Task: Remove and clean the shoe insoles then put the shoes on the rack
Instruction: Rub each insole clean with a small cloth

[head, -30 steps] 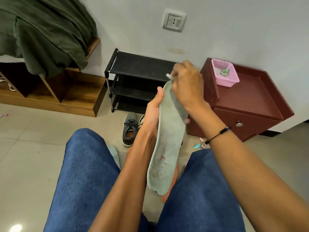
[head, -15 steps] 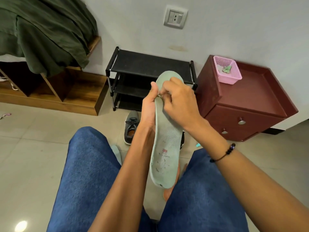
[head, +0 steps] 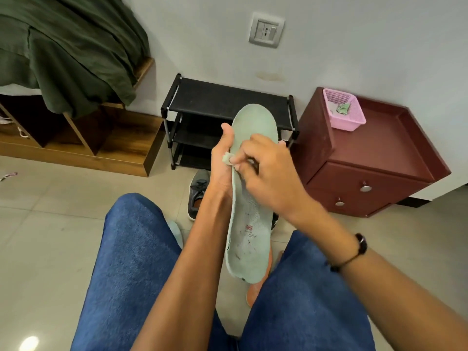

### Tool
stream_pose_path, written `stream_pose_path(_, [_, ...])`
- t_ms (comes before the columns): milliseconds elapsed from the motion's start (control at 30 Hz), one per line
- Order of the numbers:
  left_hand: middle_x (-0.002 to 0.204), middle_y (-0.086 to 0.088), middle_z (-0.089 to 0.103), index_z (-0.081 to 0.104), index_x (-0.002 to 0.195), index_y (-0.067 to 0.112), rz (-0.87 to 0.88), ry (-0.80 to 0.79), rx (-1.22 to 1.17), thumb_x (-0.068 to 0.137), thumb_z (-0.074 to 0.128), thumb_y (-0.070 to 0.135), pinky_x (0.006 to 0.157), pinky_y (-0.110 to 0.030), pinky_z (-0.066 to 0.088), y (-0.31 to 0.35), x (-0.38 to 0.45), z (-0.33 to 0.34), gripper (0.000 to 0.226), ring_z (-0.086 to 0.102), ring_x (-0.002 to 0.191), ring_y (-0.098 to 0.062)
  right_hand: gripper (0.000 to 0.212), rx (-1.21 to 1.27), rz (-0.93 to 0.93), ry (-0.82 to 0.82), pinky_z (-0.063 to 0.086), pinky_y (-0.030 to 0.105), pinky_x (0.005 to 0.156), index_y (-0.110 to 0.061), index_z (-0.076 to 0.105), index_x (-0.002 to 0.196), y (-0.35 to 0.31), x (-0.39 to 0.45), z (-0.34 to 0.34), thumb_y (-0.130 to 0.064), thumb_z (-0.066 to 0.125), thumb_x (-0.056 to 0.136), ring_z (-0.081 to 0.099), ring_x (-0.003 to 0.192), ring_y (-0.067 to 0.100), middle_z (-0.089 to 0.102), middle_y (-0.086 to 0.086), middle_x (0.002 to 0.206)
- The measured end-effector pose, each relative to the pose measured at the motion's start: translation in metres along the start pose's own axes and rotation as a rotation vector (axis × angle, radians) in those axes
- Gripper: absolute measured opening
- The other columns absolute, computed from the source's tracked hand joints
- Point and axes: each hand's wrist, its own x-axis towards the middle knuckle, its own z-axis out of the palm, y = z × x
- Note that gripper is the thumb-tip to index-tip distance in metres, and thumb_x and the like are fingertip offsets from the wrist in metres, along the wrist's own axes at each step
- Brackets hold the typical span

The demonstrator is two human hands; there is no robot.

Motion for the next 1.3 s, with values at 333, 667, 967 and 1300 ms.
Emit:
stream_pose_path(333, [0.087, -0.011, 0.065, 0.057, 0.104, 0.003, -0.014, -0.027, -0.049, 0.099, 0.023, 0.050, 0.076, -0.028, 0.055, 0.005, -0.003, 0.010, 0.059, 0.066, 0.080, -0.019, 0.013, -0.414, -0.109, 0.102, 0.032, 0.036, 0.060, -0.011, 0.058, 0.068, 0.032, 0.025, -0.004, -0.005, 0.050, 0.076, 0.048, 0.052, 0.025, 0.054, 0.004, 0.071])
stream_pose_path(667, [0.090, -0.015, 0.069, 0.061, 0.107, 0.000, -0.034, -0.016, -0.063, 0.098, 0.022, 0.053, 0.071, -0.033, 0.057, 0.002, -0.003, 0.003, 0.066, 0.069, 0.080, -0.024, 0.012, -0.073, -0.011, 0.202, 0.045, 0.043, 0.063, -0.008, 0.061, 0.070, 0.016, 0.020, -0.015, 0.001, 0.054, 0.069, 0.053, 0.064, 0.021, 0.051, 0.000, 0.073])
stream_pose_path(967, [0.093, -0.012, 0.069, 0.060, 0.111, 0.002, -0.043, 0.006, 0.038, 0.097, 0.027, 0.053, 0.080, -0.033, 0.055, -0.001, -0.003, 0.004, 0.062, 0.067, 0.086, -0.023, 0.011, -0.426, -0.024, 0.146, 0.025, 0.033, 0.062, -0.012, 0.058, 0.071, 0.041, 0.009, 0.000, -0.002, 0.057, 0.073, 0.047, 0.055, 0.025, 0.054, 0.004, 0.073])
stream_pose_path(1300, [0.077, -0.011, 0.072, 0.076, 0.075, 0.007, 0.035, 0.055, 0.037, 0.099, 0.022, 0.050, 0.058, -0.030, 0.057, 0.002, -0.001, 0.000, 0.073, 0.069, 0.066, -0.021, 0.015, 0.003, 0.134, 0.286, 0.050, 0.040, 0.057, -0.005, 0.062, 0.073, 0.032, 0.010, -0.020, 0.003, 0.050, 0.071, 0.058, 0.067, 0.021, 0.053, 0.002, 0.077])
